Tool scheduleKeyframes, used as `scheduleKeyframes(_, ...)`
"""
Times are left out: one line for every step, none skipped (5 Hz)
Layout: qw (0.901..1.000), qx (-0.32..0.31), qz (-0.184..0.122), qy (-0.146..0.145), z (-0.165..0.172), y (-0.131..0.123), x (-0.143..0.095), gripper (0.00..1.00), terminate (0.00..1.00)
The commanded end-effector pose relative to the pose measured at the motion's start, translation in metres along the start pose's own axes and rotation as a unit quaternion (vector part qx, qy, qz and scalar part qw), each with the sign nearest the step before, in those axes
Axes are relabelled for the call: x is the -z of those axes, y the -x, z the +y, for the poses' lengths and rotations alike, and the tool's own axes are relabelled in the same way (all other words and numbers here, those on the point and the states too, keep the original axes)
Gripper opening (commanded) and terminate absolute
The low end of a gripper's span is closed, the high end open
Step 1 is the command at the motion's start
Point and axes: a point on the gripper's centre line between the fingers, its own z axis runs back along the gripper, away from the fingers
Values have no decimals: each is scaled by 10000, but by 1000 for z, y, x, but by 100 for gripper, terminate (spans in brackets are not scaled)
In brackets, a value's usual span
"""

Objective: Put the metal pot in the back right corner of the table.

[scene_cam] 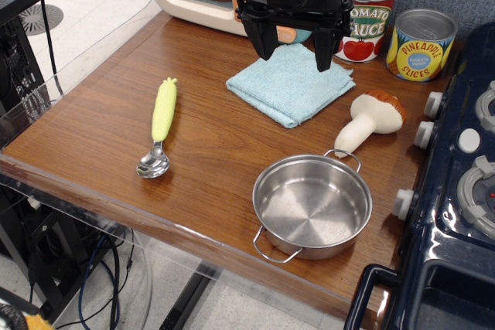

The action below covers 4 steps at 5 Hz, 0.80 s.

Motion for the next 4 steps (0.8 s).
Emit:
scheduleKeyframes(10000,0,0,0,0,0,0,100,0)
scheduleKeyframes(9997,29,224,-21,5,17,4,100,0)
scheduleKeyframes(9992,92,377,2,6,34,0,100,0)
scheduleKeyframes(9973,253,645,-238,3,53,2,100,0)
